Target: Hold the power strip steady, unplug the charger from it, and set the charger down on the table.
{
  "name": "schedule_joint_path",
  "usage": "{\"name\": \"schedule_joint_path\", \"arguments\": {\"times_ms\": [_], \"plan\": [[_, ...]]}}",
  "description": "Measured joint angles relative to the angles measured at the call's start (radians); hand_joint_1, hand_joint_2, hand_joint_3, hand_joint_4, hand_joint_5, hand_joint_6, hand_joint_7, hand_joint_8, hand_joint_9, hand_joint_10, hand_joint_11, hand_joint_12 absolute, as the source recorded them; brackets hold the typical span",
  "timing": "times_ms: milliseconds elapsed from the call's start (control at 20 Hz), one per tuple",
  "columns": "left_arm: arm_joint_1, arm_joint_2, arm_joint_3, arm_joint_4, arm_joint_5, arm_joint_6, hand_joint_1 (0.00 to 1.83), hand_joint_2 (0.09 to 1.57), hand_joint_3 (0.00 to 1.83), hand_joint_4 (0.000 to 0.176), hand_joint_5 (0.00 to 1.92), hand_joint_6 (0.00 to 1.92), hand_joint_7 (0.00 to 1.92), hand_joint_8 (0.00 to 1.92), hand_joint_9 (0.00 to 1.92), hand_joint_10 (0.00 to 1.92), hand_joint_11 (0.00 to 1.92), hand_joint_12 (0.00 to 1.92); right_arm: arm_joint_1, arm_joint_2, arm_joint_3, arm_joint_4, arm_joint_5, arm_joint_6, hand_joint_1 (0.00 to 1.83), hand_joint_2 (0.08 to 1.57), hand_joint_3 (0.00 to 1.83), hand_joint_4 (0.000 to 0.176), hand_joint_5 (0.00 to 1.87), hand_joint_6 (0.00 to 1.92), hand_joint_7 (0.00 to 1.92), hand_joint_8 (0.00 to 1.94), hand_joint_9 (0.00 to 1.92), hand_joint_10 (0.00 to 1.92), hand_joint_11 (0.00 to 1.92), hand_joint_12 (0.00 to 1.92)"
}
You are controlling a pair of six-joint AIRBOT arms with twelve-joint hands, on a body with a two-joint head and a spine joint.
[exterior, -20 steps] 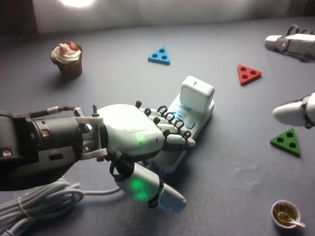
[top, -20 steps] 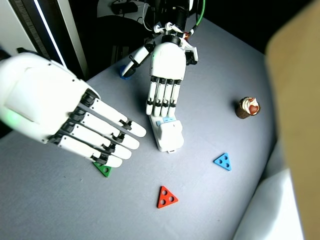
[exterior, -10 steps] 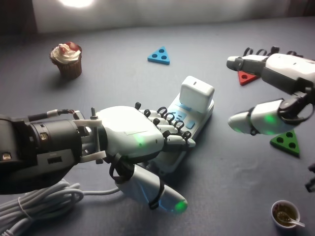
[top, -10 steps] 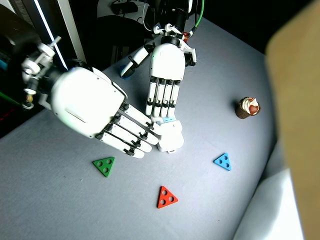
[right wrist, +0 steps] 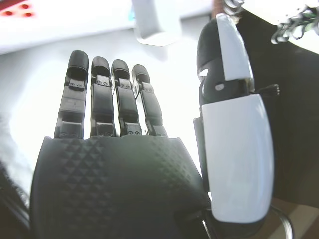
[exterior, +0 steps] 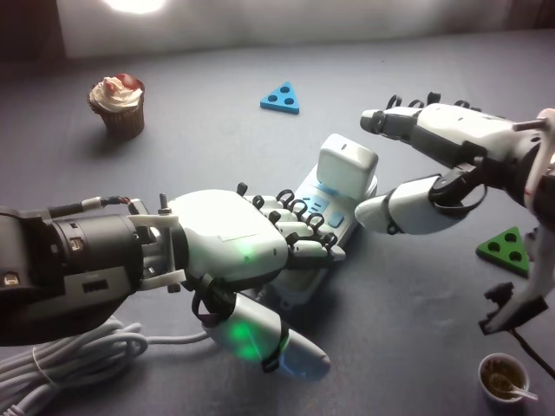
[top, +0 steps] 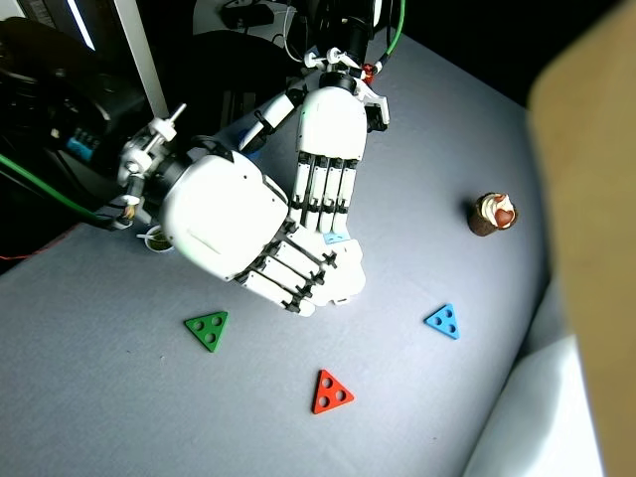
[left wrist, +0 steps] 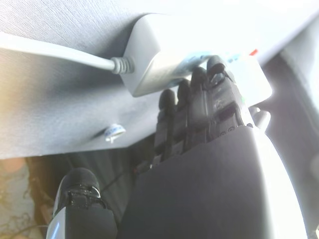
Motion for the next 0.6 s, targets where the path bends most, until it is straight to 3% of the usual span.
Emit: {"name": "schedule_joint_path", "arguments": {"times_ms": [300,600], "plan": [[0.005,0.000,0.000,0.000,-0.005,0.000,0.00,1.00,0.01,0.000,0.17,0.00,0.17,0.01,0.15,0.01,0.13,0.04,0.000,-0.096,0.118,-0.012,0.034,0.011,1.01,1.06,0.00,0.000,0.17,0.01,0.19,0.01,0.19,0.01,0.03,0.45],[0.006,0.000,0.000,0.000,-0.006,0.000,0.00,1.00,0.00,0.000,0.18,0.01,0.18,0.01,0.16,0.01,0.14,0.05,-0.004,-0.150,0.170,-0.014,0.032,0.015,0.98,1.08,0.01,0.000,0.19,0.00,0.19,0.00,0.19,0.00,0.04,0.47]]}}
